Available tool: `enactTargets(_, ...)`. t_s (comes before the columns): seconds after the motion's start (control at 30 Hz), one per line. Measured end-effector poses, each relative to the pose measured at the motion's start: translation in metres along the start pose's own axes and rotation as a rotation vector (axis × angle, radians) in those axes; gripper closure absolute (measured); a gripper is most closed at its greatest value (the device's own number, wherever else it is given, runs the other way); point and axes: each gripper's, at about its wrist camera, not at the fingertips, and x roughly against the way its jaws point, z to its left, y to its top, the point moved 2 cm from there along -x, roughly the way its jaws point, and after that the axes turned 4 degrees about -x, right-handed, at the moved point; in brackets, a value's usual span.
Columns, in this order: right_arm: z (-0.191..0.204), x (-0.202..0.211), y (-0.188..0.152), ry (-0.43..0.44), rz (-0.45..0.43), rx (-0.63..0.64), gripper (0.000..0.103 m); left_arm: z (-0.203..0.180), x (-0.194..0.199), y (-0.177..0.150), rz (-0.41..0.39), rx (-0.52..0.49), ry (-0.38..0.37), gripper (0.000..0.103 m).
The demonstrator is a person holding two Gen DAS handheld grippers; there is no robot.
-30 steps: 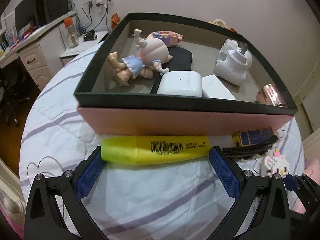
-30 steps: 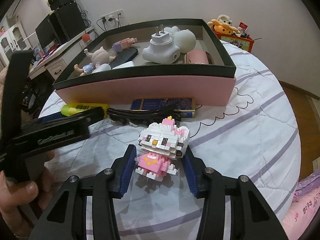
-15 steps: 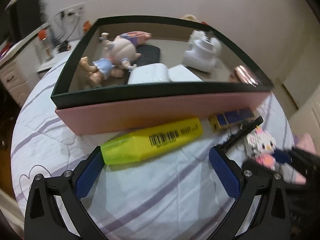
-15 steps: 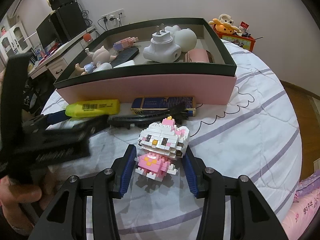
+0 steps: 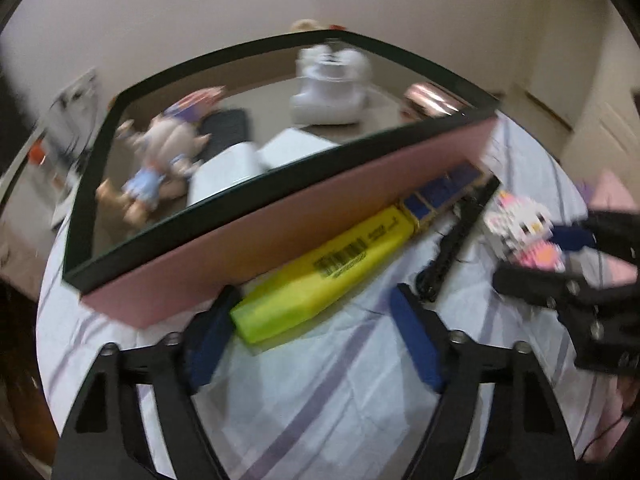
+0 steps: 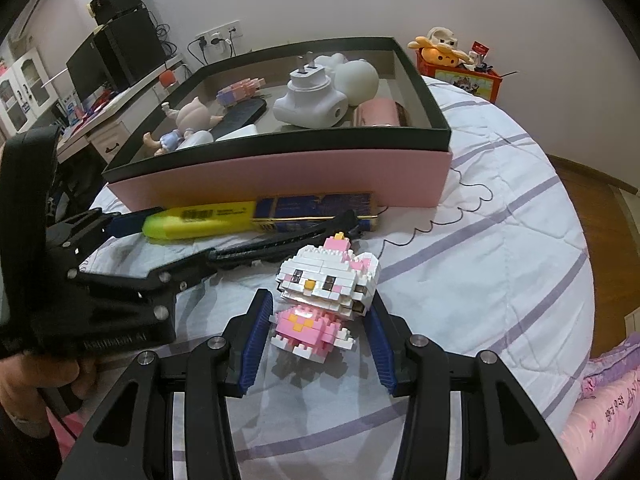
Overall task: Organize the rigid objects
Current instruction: 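Grasp the yellow highlighter with the left tool while the right tool holds the block cat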
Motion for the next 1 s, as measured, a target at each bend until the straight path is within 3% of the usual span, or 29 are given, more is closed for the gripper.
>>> enactTargets(0.13, -0.001, 0.001, 0.0, -0.005, -0.002, -0.004, 0.056, 0.001, -0.003, 0.007, 0.013, -0.059, -0.042, 0.035)
enactTargets(0.37, -0.002, 0.004, -0.002, -0.014, -0.007, -0.007, 0.056, -0.011, -0.001, 0.006, -0.003, -0.112, -0.005, 0.025)
enactTargets(0.43, -0.003, 0.005, -0.002, -0.017, -0.008, -0.007, 0.056, -0.016, -0.001, 0.006, -0.01, -0.126, -0.025, 0.025)
enactTargets(0.53, -0.007, 0.005, -0.002, -0.023, -0.007, -0.014, 0.056, -0.027, 0.002, 0.005, -0.007, -0.16, -0.084, 0.032)
enactTargets(0.6, -0.01, 0.006, -0.001, -0.026, -0.008, -0.016, 0.056, -0.036, 0.005, 0.004, -0.006, -0.192, -0.116, 0.049)
enactTargets(0.67, -0.012, 0.007, -0.001, -0.03, -0.007, -0.019, 0.056, -0.041, 0.01, 0.002, -0.005, -0.218, -0.134, 0.052)
enactTargets(0.73, -0.016, 0.009, -0.002, -0.035, -0.008, -0.022, 0.056, -0.045, 0.011, 0.002, -0.003, -0.229, -0.128, 0.052)
enactTargets(0.77, -0.017, 0.009, -0.002, -0.037, -0.009, -0.024, 0.056, -0.045, 0.011, 0.004, -0.005, -0.223, -0.116, 0.047)
enactTargets(0.87, -0.024, 0.011, -0.002, -0.042, -0.011, -0.038, 0.056, -0.044, 0.003, 0.013, -0.014, -0.2, -0.052, 0.022)
enactTargets(0.93, -0.027, 0.012, -0.002, -0.046, -0.013, -0.046, 0.056, -0.046, -0.001, 0.017, -0.017, -0.192, -0.062, 0.023)
enactTargets(1.0, -0.029, 0.012, -0.002, -0.047, -0.014, -0.05, 0.056, -0.048, -0.005, 0.019, -0.019, -0.177, -0.107, 0.035)
